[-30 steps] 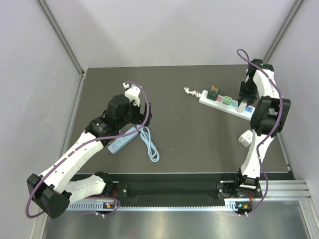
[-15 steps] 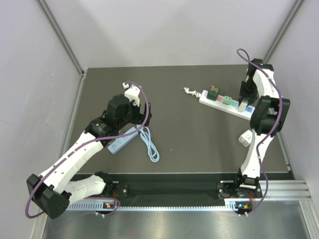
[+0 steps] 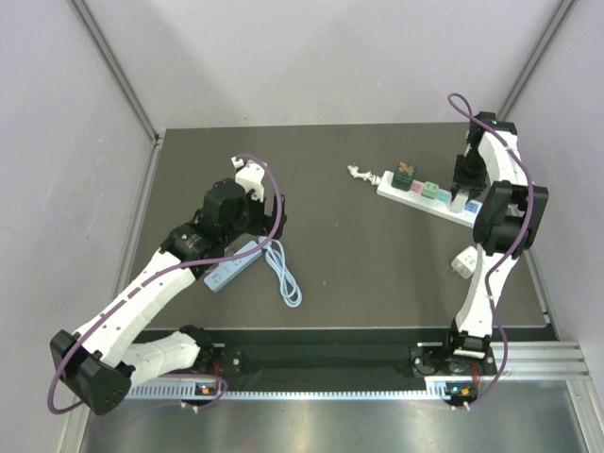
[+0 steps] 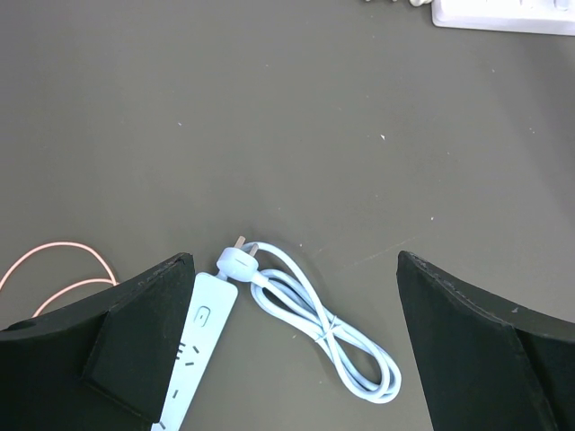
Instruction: Insert the plug
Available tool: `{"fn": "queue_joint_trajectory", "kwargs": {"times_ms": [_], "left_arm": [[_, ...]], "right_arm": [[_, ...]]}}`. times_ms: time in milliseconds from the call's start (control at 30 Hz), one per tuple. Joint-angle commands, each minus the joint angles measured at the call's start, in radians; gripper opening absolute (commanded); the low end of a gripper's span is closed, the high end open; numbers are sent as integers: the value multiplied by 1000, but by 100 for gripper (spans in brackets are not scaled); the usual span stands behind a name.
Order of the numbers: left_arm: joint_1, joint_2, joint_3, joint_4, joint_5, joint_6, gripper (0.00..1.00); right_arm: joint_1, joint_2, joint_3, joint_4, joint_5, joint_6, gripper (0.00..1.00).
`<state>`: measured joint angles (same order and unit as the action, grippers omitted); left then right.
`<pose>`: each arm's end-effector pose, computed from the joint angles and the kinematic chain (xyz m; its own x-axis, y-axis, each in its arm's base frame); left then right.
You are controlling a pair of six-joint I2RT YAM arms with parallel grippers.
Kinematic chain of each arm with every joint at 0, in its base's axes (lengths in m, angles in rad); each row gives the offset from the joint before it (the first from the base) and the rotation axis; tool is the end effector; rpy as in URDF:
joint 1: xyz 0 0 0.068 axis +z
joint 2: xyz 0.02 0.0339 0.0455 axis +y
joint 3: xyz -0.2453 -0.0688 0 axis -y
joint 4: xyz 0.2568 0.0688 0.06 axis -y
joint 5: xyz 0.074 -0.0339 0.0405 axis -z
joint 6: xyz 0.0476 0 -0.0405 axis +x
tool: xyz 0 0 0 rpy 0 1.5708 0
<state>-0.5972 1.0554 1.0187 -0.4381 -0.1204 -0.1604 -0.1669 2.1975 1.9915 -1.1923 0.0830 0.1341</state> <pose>0.2230 -0.1447 0.3220 -0.4482 0.1131 -0.8867 0.4035 0.9107 -0.0878 0.4415 -0.0784 0.1988 -0.9387 0.2933 -0.1810 0.3079 0.9497 -0.0580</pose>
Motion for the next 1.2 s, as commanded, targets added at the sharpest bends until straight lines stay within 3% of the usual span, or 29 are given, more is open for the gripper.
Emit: {"fn": "queue_joint_trajectory", "kwargs": {"times_ms": [0,733,1033,1167], "left_arm": [[-6,-28,-2,48,-10,13,99],[-6,-35,-3,47,-30,18,99],[-6,-44,-2,42,-38,21,99],[-4,-60,-5,53,-24,13,98]], "right_arm": [[-6,34,-10,30,23,9,0],[-8,85,-192,115,14,7,0],[-11,87,-112,88,23,10,1],[-5,35,-33,62,15,28,22]]}}
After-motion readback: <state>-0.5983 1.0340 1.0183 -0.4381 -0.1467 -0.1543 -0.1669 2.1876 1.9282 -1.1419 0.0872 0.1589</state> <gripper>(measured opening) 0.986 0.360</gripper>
